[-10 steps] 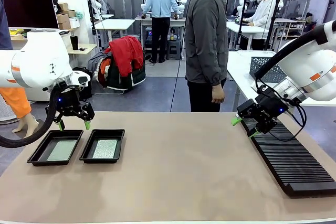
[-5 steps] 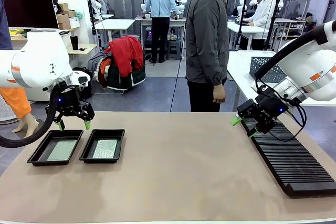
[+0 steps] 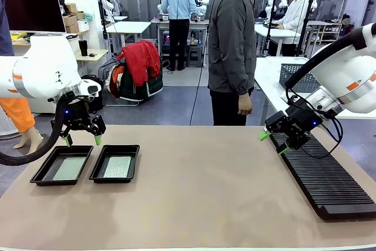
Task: Inspect and transfer BCBs to ESD trays.
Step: Pick up the ESD tray and place it on the left side of the table.
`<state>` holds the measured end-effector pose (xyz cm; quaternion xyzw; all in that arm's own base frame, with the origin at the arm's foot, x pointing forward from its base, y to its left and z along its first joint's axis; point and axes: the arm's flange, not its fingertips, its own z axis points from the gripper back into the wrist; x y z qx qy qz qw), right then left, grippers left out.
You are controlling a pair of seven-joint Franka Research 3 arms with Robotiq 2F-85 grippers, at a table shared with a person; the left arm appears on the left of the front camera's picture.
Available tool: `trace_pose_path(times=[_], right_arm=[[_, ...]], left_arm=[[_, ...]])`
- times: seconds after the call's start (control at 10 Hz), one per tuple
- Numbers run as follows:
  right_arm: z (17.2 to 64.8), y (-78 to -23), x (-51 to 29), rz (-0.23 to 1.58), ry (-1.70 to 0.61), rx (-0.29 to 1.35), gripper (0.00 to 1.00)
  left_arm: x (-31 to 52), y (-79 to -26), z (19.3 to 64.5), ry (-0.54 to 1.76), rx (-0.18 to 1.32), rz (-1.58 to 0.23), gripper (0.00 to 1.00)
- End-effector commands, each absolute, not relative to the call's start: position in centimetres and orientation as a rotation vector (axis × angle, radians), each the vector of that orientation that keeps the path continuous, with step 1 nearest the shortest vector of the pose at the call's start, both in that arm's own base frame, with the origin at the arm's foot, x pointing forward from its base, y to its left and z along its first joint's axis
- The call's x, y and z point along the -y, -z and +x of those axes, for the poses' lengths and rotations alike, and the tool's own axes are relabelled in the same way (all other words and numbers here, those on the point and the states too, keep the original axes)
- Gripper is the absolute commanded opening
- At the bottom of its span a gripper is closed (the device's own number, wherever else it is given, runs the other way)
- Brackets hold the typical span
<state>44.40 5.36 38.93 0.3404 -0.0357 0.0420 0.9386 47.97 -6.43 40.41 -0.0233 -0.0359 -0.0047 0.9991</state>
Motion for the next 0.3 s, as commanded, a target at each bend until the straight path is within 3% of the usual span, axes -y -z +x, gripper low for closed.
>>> trace_pose_path(times=[0.0,0.2], right_arm=[[44.34,-39.02,-5.49,0.688,-0.069,0.07,1.0],[44.34,-39.02,-5.49,0.688,-0.069,0.07,1.0]], left_arm=[[6.43,-40.42,47.99,0.008,0.074,-0.047,1.0],[6.43,-40.42,47.99,0.008,0.074,-0.047,1.0]])
